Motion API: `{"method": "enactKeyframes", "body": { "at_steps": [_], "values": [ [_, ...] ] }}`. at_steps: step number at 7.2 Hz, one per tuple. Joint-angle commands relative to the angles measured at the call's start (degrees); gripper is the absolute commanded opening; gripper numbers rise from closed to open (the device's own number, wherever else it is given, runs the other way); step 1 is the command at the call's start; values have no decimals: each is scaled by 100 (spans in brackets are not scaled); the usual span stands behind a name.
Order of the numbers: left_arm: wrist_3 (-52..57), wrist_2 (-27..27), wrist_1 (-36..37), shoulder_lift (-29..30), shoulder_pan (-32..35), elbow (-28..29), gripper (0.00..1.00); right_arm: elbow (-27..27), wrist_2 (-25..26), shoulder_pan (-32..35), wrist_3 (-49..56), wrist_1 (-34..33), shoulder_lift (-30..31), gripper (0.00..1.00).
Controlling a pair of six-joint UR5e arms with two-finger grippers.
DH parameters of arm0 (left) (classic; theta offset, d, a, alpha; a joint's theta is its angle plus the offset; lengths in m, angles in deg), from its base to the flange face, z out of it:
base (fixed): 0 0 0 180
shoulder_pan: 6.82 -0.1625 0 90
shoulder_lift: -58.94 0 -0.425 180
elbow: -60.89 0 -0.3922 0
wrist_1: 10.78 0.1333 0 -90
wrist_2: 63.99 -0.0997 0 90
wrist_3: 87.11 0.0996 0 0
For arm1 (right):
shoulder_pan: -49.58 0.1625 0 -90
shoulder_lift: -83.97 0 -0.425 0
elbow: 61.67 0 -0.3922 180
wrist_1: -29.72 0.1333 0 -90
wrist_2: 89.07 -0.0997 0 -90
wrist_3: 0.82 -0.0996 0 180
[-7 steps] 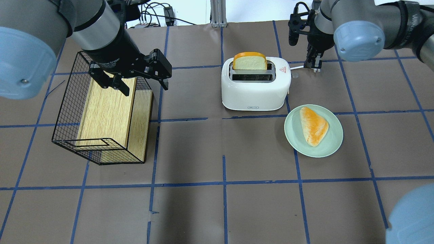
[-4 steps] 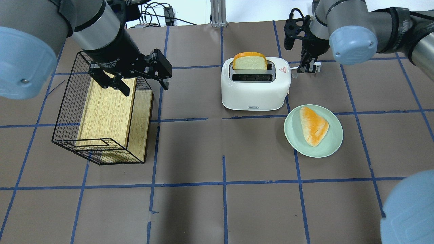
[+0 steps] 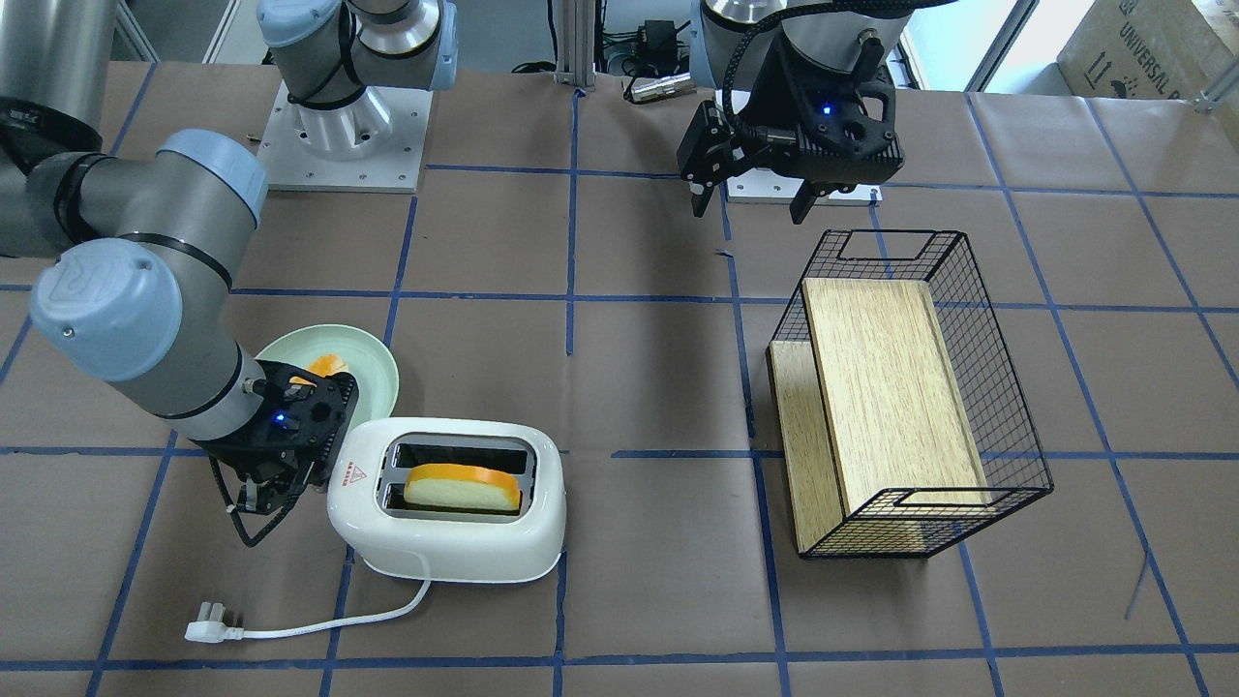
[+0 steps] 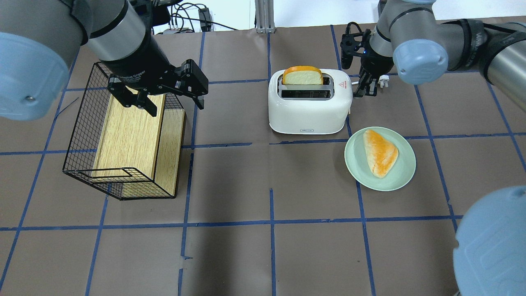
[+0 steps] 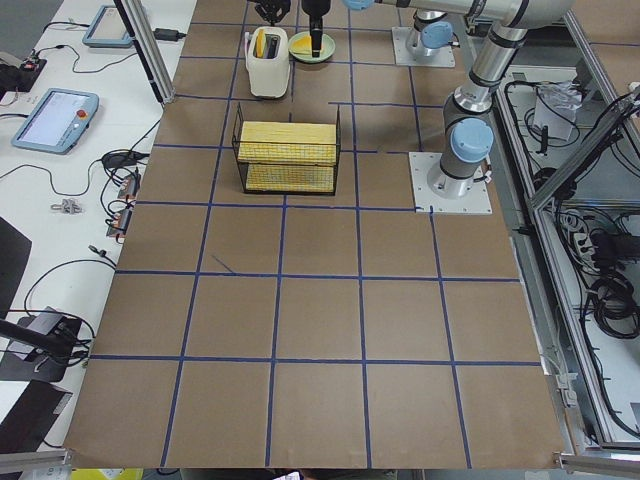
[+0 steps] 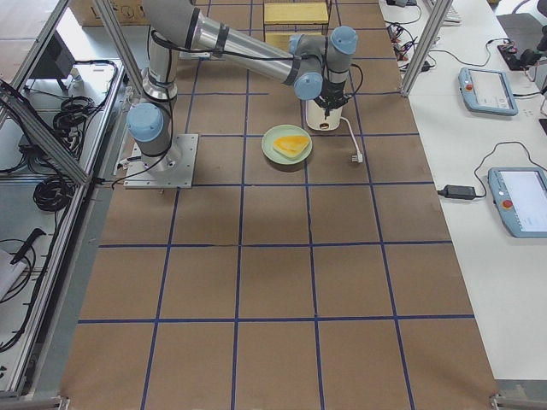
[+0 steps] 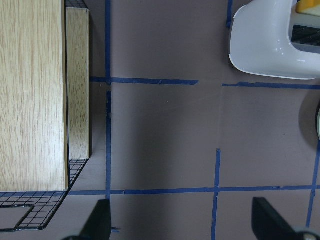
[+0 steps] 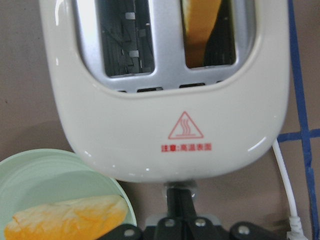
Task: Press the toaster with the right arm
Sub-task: 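Press the toaster lever down with the right gripper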
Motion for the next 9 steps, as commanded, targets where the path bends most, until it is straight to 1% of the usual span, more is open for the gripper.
{"method": "enactKeyframes", "body": {
  "at_steps": [1, 3, 6, 7, 8, 9],
  "values": [
    [0, 0, 0, 3, 0, 0, 100, -49, -42, -21, 40, -190, -179, 4],
    [0, 0, 0, -6, 0, 0, 100, -50, -42, -30, 40, -314, -329, 4],
    [0, 0, 0, 3, 0, 0, 100, -50, -42, -39, 31, -341, -347, 4],
    [0, 0, 0, 3, 0, 0, 100, -6, -16, -30, -65, -358, -321, 5],
    [0, 0, 0, -6, 0, 0, 100, 64, 71, -30, -214, -280, -199, 12],
    [0, 0, 0, -6, 0, 0, 100, 73, -6, -39, -1033, 78, 98, 41]
  ]
}}
